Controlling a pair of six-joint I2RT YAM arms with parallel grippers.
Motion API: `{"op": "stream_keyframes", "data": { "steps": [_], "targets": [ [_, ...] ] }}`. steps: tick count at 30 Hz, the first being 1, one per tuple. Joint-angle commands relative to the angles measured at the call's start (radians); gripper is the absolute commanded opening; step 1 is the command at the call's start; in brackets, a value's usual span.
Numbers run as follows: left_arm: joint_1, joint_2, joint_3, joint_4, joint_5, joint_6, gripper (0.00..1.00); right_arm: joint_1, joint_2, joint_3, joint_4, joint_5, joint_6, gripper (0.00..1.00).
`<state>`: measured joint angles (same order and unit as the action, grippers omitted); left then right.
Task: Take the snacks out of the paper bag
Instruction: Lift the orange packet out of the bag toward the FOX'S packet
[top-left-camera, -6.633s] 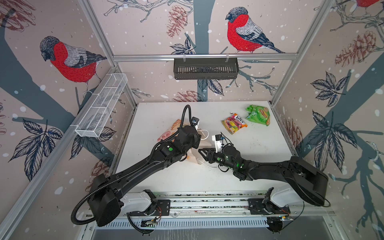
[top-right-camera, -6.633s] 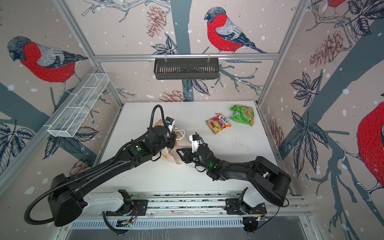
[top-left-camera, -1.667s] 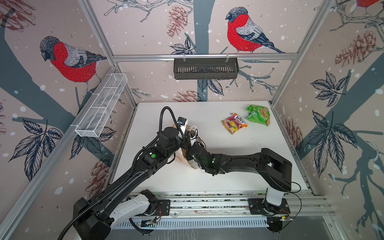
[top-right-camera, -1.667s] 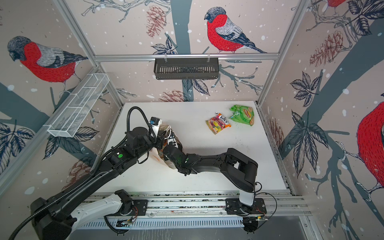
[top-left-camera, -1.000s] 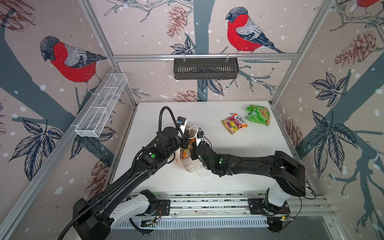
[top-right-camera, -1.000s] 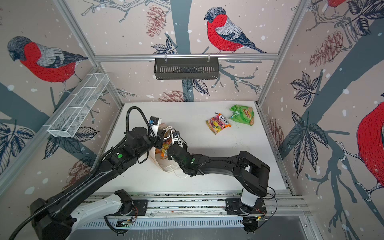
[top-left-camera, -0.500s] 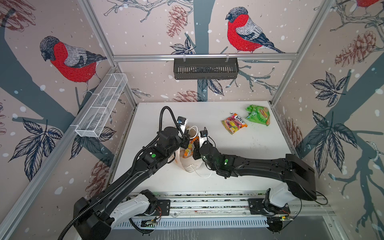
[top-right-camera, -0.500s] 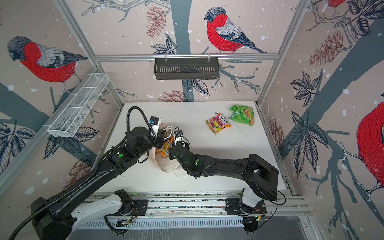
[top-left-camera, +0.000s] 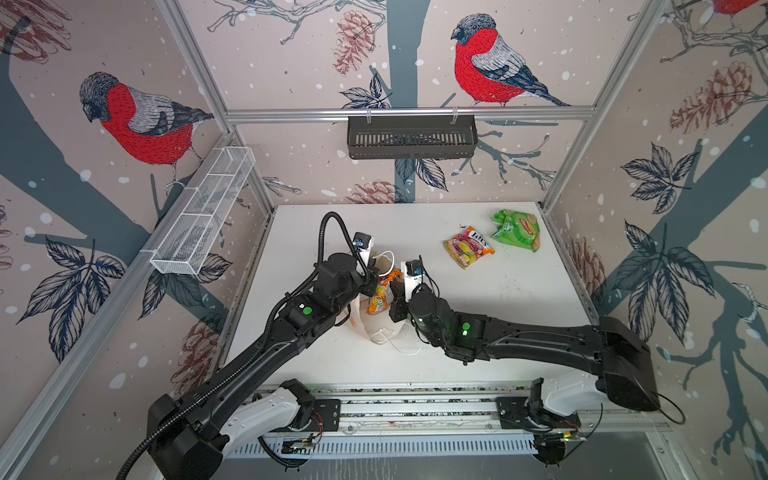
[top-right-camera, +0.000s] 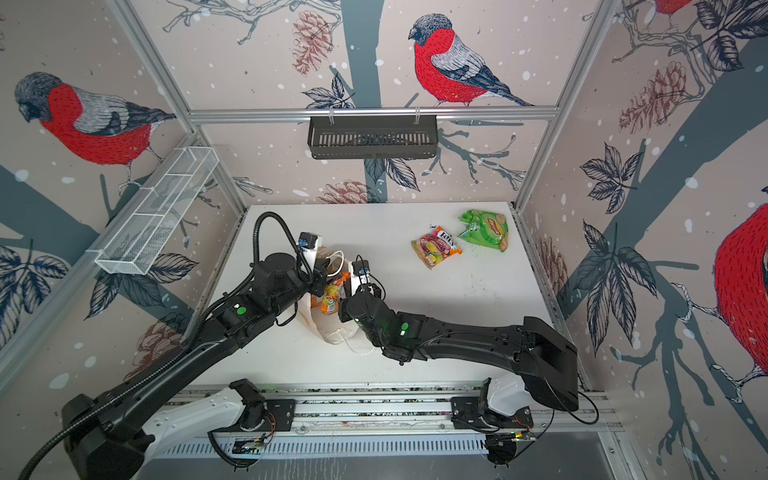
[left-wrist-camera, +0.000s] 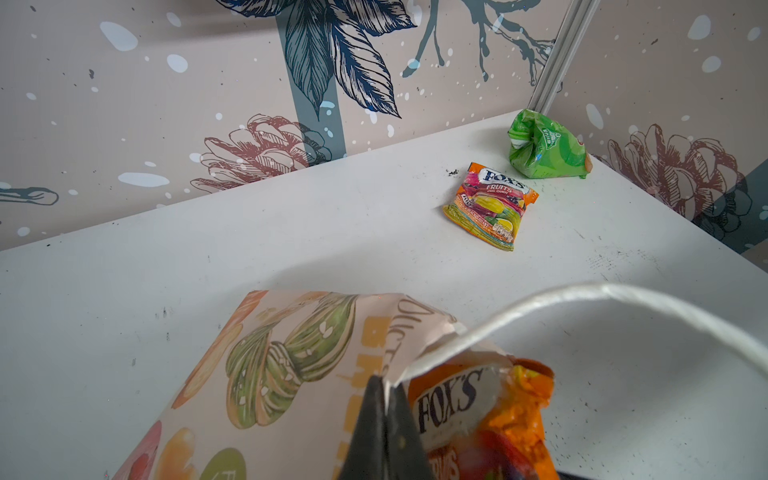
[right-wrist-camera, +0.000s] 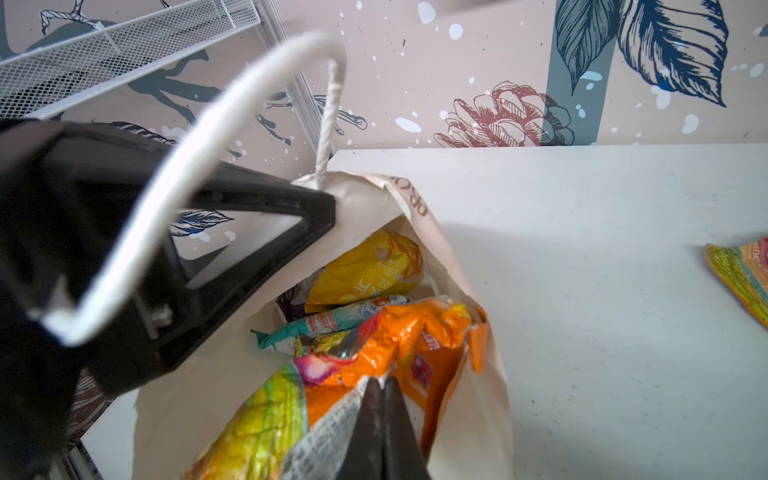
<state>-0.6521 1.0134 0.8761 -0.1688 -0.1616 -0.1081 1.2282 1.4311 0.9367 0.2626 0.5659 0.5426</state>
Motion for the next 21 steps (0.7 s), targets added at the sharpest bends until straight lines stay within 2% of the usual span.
{"op": "stream_keyframes", "data": {
  "steps": [1,21],
  "targets": [
    [0.002,-0.004,0.010,0.028,-0.021,-0.008,0.00,0.004,-0.043,-0.012,0.018,0.055,-0.022,0.00],
    [0.007,-0.004,0.012,0.020,-0.043,-0.015,0.00,-0.018,-0.274,-0.100,0.055,0.186,-0.096,0.00]
  ]
}}
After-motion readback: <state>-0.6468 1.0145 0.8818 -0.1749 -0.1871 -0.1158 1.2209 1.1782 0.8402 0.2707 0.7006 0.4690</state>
